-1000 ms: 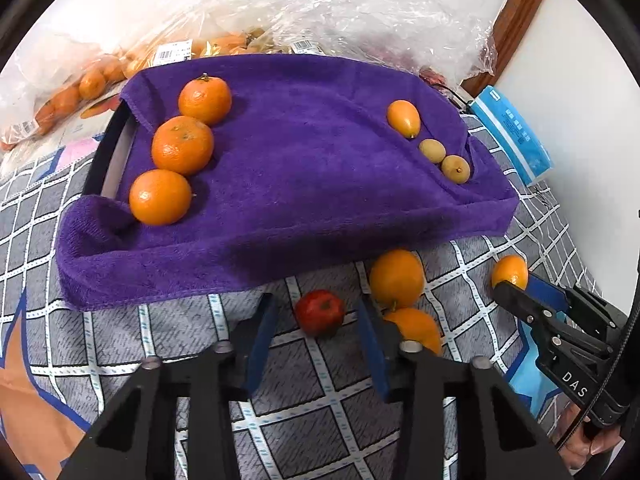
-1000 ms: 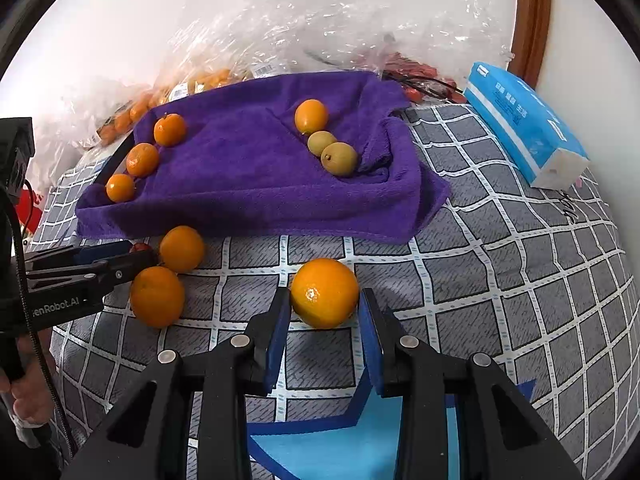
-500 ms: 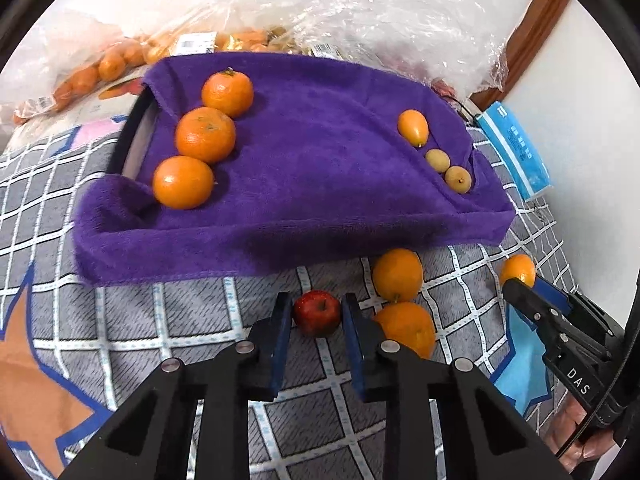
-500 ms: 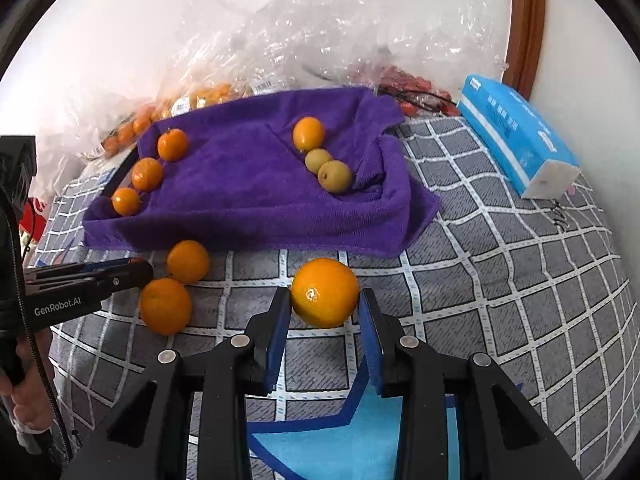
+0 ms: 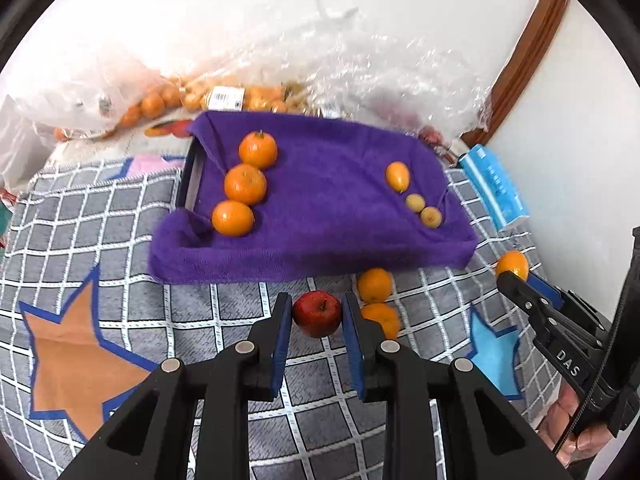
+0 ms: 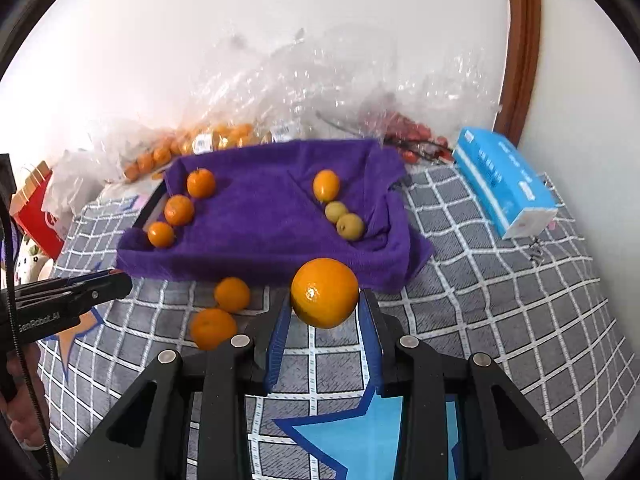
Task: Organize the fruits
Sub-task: 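Lift the orange and red fruit and carry them over the purple towel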
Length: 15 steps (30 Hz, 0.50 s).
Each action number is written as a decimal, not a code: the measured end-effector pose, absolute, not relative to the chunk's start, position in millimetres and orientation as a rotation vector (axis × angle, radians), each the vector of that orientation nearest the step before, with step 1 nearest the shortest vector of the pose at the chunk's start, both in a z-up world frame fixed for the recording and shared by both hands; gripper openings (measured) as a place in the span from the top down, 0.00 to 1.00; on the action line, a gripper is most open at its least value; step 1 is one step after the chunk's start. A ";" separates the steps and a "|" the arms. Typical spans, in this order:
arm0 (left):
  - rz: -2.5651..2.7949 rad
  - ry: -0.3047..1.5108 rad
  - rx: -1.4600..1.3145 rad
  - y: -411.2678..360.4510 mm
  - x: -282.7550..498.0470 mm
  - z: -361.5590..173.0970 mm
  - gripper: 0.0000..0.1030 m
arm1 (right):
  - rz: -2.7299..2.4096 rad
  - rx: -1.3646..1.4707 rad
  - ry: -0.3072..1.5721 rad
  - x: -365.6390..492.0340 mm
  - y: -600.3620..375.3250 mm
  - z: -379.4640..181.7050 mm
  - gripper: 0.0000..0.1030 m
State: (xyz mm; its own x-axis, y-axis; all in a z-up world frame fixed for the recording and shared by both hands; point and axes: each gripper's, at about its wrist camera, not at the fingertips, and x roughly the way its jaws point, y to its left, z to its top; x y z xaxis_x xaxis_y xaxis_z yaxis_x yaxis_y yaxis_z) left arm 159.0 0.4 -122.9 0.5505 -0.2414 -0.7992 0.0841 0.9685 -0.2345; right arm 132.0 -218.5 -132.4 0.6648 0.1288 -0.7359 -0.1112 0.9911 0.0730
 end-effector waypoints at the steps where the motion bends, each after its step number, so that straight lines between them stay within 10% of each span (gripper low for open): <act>1: -0.194 0.961 -0.176 0.9 157.0 -117.4 0.77 | 0.136 0.023 0.825 131.0 -218.4 -128.2 0.67; 15: -0.217 0.905 -0.179 6.4 161.9 -85.4 0.77 | 0.135 -0.009 0.781 143.7 -202.7 -98.6 0.67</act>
